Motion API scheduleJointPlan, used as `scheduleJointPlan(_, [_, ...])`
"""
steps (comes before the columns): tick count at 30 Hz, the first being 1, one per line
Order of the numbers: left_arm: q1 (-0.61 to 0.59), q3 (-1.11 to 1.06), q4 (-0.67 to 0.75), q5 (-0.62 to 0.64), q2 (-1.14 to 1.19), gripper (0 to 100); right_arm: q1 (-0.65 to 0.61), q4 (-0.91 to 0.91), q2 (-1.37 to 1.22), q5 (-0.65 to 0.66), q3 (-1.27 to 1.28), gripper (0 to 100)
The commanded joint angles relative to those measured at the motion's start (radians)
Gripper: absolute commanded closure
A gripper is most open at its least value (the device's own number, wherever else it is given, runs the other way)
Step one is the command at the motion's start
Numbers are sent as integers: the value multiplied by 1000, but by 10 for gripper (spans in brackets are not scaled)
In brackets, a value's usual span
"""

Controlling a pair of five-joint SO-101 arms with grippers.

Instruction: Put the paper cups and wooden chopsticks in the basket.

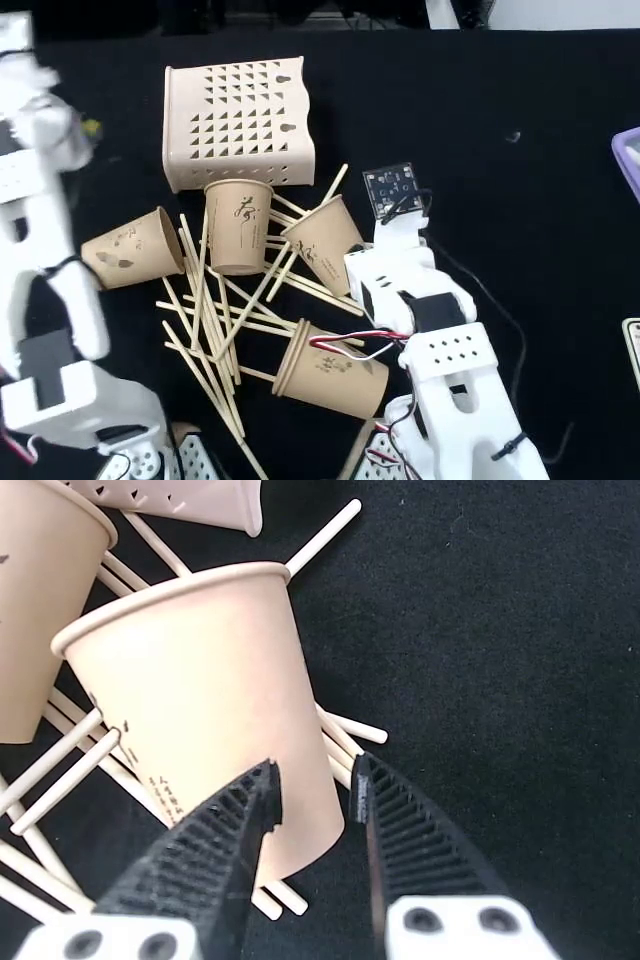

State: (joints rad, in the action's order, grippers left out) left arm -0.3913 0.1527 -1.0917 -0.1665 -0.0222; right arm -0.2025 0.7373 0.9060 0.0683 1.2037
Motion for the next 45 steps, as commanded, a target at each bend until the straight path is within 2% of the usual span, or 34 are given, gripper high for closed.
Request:
scheduleJointPlan(1, [145,51,114,26,31,745,-8,-11,18,-6,-8,874])
scheduleJointPlan(4, [194,124,163,28,146,751,-8,-11,18,-3,-8,874])
scheduleJointPlan(8, [179,291,155,32,347,752,-8,-11,18,40,-5,874])
scheduleJointPlan(17, [88,728,-86,32,698,752,-12,-11,18,41,-5,874])
scheduleJointPlan(25, [35,928,-181,28,948,752,-11,-11,18,41,-5,874])
scheduleJointPlan(32, [-48,1118,-238,29,1069,752,-12,-11,18,41,-5,874])
scheduleJointPlan(43, [-153,1449,-436,35,1083,752,-12,-11,18,43,-5,874])
scheduleJointPlan(45, [-174,1517,-477,71,1082,752,-12,-11,18,43,-5,874])
